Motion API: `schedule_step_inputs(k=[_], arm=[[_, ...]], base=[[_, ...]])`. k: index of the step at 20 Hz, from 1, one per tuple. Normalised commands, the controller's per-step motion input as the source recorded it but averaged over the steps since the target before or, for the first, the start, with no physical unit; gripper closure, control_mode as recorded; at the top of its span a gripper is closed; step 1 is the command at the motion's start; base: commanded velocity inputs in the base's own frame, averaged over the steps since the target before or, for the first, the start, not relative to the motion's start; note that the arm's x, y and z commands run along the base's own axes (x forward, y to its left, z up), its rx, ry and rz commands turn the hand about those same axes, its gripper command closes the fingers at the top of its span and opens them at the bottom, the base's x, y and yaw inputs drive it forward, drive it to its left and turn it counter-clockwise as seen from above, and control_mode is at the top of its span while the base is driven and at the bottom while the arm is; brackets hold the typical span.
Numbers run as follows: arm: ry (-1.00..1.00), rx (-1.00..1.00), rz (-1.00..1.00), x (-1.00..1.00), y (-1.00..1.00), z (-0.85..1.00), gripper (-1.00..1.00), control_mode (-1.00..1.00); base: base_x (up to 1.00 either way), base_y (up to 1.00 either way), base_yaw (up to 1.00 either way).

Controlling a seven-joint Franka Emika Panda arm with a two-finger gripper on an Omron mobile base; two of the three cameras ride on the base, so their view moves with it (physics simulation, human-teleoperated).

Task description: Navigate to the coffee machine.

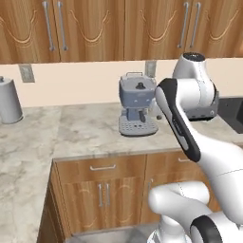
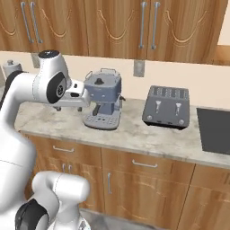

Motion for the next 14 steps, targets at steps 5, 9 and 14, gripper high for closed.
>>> schedule_step_inputs(k=[5,9,14], arm=[[0.0,0.0,0.0,0.0,0.0,0.0,-1.0,1.0],[0.0,0.0,0.0,0.0,0.0,0.0,-1.0,1.0],[0.0,0.0,0.0,0.0,0.0,0.0,-1.0,1.0]], base=[[0.58,0.31,-0.02],[0.63,0.09,-0.04],[0.66,0.04,-0.08]])
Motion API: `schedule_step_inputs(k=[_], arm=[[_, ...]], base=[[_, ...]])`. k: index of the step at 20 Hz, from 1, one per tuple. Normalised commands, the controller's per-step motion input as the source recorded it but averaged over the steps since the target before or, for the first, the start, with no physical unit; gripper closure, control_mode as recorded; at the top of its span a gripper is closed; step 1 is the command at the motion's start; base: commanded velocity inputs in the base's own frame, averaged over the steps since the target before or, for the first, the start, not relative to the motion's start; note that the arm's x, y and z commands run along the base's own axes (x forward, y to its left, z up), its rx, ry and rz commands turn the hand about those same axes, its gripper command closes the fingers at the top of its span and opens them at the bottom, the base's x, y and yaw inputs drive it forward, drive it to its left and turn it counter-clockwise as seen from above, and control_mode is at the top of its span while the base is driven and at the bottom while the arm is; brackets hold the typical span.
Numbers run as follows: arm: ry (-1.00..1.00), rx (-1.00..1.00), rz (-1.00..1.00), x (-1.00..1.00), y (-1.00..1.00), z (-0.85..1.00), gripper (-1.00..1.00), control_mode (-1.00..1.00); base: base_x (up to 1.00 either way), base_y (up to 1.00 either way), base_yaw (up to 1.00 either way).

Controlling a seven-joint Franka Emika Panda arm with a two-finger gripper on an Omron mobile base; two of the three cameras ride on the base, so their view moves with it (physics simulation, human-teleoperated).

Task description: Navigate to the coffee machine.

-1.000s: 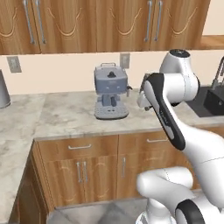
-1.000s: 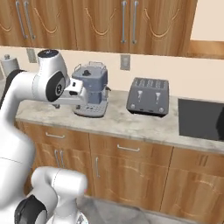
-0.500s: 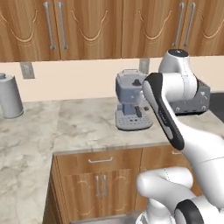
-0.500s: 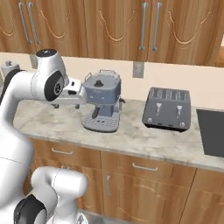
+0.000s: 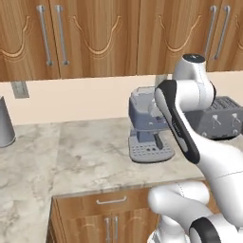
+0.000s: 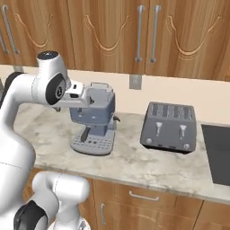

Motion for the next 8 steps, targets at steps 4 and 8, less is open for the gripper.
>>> schedule_step_inputs(k=[4,8], arm=[[0.0,0.0,0.0,0.0,0.0,0.0,-1.0,1.0],[0.0,0.0,0.0,0.0,0.0,0.0,-1.0,1.0]], base=[[0.28,0.06,-0.06],[0.04,0.02,-0.07]])
